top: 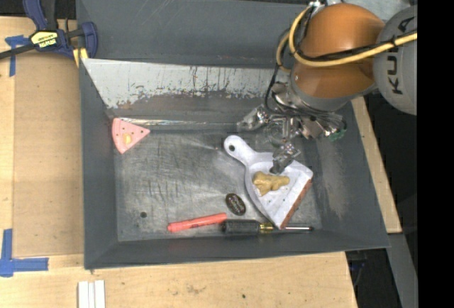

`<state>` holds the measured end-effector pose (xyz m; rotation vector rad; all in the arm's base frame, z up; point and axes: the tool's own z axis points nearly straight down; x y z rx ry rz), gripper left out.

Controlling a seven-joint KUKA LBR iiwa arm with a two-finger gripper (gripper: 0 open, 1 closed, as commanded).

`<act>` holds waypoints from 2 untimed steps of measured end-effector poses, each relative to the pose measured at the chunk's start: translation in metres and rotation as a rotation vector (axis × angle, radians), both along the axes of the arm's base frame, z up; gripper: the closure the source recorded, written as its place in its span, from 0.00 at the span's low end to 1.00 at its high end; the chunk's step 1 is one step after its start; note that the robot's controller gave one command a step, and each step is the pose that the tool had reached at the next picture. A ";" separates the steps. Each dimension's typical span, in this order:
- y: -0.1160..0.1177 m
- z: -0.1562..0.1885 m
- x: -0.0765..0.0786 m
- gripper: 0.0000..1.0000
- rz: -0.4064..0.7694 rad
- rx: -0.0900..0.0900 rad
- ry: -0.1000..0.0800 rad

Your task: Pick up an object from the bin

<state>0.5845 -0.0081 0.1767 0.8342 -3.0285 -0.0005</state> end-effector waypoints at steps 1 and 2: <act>-0.013 0.013 -0.004 0.00 0.134 0.000 -0.012; -0.022 0.002 -0.014 0.00 -0.018 0.000 -0.002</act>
Offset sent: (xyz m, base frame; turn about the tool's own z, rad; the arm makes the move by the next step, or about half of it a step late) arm -0.0351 -0.0351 -0.0086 -0.3653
